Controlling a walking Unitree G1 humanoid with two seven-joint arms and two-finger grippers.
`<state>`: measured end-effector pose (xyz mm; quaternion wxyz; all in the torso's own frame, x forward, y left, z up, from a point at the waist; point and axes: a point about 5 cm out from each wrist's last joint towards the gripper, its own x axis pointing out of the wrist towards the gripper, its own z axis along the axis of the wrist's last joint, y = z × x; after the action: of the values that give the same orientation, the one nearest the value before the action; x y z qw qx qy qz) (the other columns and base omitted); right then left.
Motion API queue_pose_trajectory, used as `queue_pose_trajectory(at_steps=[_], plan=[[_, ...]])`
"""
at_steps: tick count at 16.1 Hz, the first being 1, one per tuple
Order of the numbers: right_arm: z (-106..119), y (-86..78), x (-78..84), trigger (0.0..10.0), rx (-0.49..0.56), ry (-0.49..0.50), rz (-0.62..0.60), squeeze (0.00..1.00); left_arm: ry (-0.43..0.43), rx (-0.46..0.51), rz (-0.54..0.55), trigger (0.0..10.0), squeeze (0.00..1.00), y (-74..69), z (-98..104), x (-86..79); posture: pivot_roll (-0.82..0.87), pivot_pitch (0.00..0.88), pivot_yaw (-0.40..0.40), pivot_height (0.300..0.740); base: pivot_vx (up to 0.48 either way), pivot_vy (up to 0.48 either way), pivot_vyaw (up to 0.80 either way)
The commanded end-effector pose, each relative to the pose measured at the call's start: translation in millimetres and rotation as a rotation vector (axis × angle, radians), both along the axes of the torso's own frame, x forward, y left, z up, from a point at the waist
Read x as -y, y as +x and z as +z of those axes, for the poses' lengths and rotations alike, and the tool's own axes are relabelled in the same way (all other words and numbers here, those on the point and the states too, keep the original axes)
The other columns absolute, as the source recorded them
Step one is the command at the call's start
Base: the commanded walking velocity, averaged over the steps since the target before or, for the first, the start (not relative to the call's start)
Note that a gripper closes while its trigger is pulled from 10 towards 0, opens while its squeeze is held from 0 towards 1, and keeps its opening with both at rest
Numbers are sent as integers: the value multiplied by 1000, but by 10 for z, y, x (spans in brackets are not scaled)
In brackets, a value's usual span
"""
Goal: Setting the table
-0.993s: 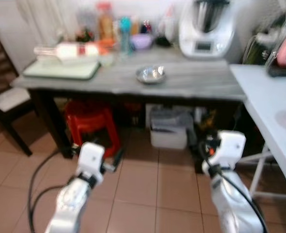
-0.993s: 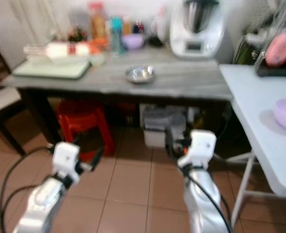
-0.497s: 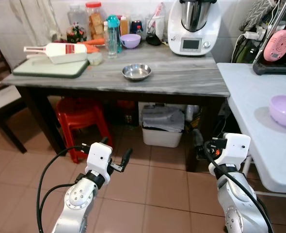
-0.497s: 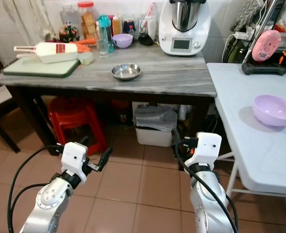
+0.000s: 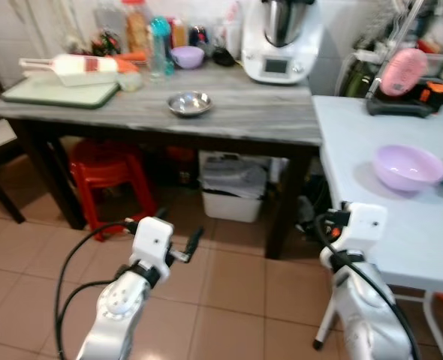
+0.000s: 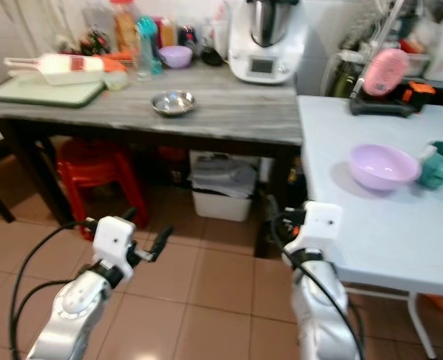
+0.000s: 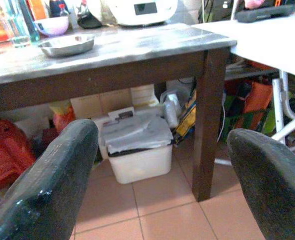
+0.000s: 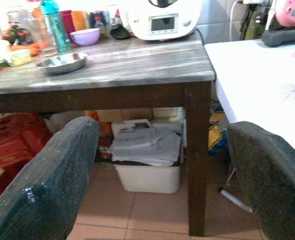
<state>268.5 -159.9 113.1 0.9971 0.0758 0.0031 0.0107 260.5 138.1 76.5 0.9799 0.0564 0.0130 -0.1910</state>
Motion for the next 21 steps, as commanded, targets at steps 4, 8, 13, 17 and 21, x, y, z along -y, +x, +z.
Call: queue_pose_trajectory(at_steps=[4,8,13,17,21], plan=[[16,15,16,10000,11,30,-45,0,-3,9,-12,10000,0,40,38,5,28,0,17,740,0,-342,0],[35,81,59,10000,27,91,-152,0,-4,2,-26,10000,0,25,33,18,16,0,27,740,0,-344,0],[211,320,264,10000,76,105,-217,0,-9,-1,-37,10000,0,37,36,46,2,0,35,740,0,-343,0],[324,592,396,10000,87,96,-291,0,-6,-6,-48,10000,0,32,18,72,0,0,29,740,0,-231,0],[143,337,556,10000,47,69,-326,0,-45,0,-16,10000,0,55,39,72,2,0,21,740,0,0,0]])
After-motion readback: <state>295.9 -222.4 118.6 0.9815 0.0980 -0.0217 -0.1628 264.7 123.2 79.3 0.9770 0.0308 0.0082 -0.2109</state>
